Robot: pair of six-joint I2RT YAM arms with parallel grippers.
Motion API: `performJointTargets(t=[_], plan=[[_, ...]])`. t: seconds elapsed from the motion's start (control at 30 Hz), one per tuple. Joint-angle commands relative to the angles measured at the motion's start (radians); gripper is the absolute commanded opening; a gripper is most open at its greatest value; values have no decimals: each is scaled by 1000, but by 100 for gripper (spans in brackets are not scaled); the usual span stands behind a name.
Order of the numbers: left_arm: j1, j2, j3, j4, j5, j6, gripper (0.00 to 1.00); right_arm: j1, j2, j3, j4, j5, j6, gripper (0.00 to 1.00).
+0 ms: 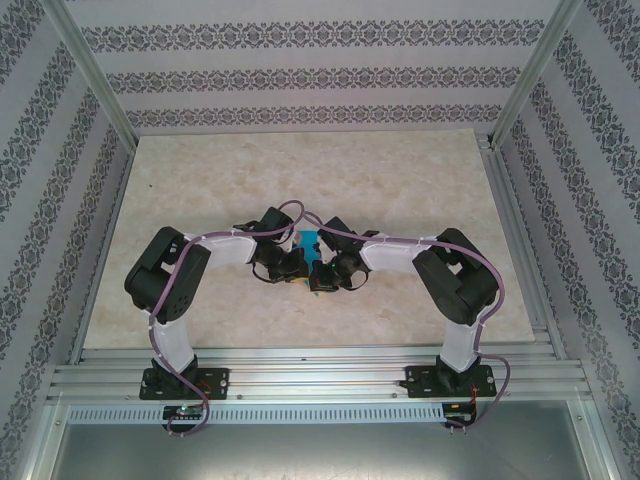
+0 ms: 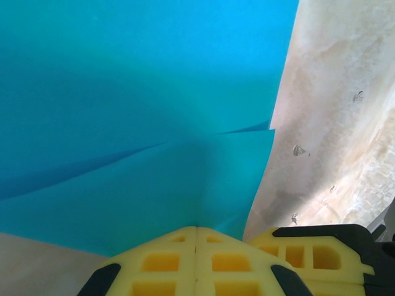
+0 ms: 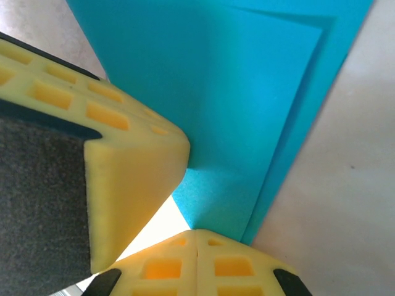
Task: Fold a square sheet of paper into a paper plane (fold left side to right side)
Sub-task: Third fold the triangle at the center of the table.
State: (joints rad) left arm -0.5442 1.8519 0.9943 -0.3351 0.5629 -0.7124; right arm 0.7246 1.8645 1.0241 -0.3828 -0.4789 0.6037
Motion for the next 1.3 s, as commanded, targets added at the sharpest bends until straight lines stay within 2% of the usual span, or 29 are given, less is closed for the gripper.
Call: performJointTargets(t=[0.0, 0.57, 0.73, 0.87, 0.97, 1.1, 1.2, 1.27], plan=[[19, 43, 5, -21, -140, 42, 0, 1, 55, -23, -160, 117, -22, 0], [203, 54, 75, -58, -209, 230, 6, 7, 41, -48, -170, 119, -24, 0], [261, 98, 146, -75, -184, 274, 7, 11, 39, -45, -155, 104, -23, 0], [283, 76, 185, -85, -157, 271, 10, 12, 24, -43, -112, 81, -5, 0], [302, 20, 190, -95, -146, 262, 16, 11, -13, -29, -83, 66, 5, 1], [335, -81, 149, -85, -103, 228, 30, 6, -107, 11, -87, 82, -10, 12], [340, -144, 101, -75, -67, 196, 36, -8, -166, 45, -108, 92, -35, 18], [339, -172, 57, -42, -26, 157, 38, -21, -186, 66, -117, 94, -51, 19]])
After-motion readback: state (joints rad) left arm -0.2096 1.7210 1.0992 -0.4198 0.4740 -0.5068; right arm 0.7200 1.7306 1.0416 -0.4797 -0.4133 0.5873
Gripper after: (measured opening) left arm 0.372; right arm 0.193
